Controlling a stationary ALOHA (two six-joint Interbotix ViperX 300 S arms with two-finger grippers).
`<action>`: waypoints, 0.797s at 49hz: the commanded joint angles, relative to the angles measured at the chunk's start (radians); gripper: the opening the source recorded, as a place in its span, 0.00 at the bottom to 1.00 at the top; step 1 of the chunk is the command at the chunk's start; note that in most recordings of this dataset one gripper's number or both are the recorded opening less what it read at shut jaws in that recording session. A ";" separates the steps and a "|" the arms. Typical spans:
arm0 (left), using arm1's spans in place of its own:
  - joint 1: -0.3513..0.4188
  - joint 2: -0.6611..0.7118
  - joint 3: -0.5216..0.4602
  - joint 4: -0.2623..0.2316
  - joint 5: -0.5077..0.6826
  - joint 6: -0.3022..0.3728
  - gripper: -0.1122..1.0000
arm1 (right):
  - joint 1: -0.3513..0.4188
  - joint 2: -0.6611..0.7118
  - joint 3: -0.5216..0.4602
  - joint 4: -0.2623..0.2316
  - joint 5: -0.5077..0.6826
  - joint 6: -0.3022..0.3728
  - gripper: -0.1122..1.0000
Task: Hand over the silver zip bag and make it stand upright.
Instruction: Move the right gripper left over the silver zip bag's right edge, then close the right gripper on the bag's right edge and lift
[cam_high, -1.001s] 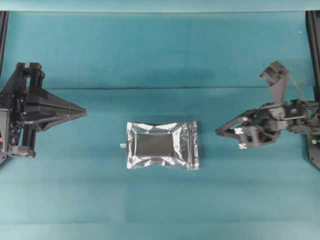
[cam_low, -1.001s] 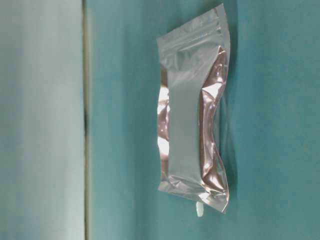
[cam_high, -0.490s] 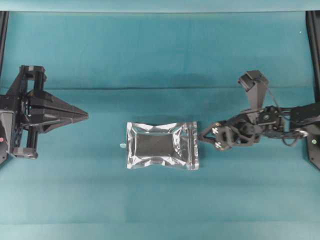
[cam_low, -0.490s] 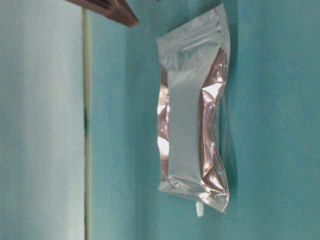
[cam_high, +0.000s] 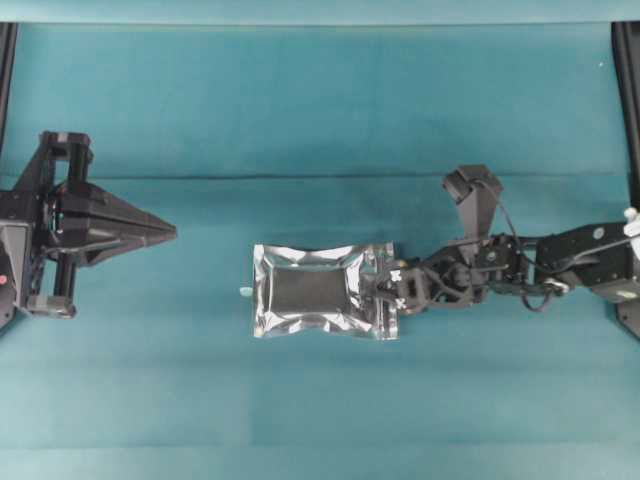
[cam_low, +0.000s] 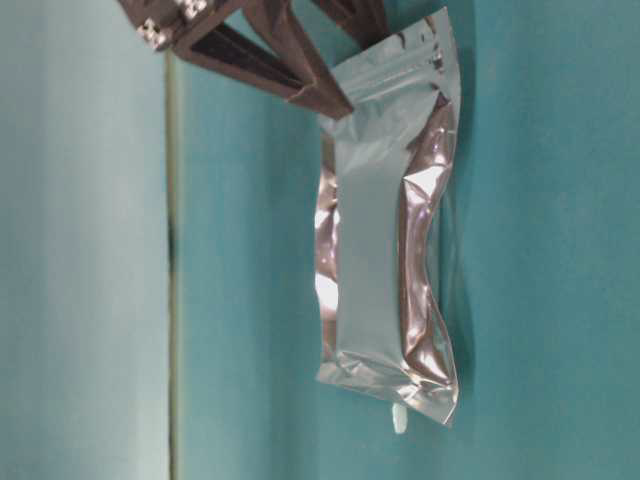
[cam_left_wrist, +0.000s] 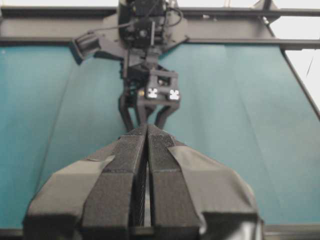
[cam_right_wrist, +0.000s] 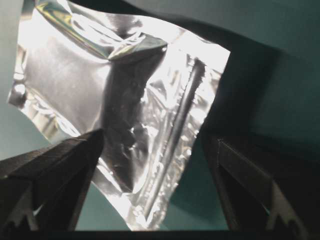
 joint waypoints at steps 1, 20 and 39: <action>0.002 0.000 -0.015 0.003 -0.005 0.000 0.11 | 0.009 0.034 -0.040 -0.003 -0.008 0.015 0.99; 0.008 0.006 -0.008 0.003 -0.005 0.000 0.11 | 0.011 0.081 -0.080 0.008 -0.009 0.020 0.99; 0.012 0.005 -0.008 0.003 -0.005 0.000 0.11 | 0.011 0.067 -0.071 0.008 0.015 0.017 0.41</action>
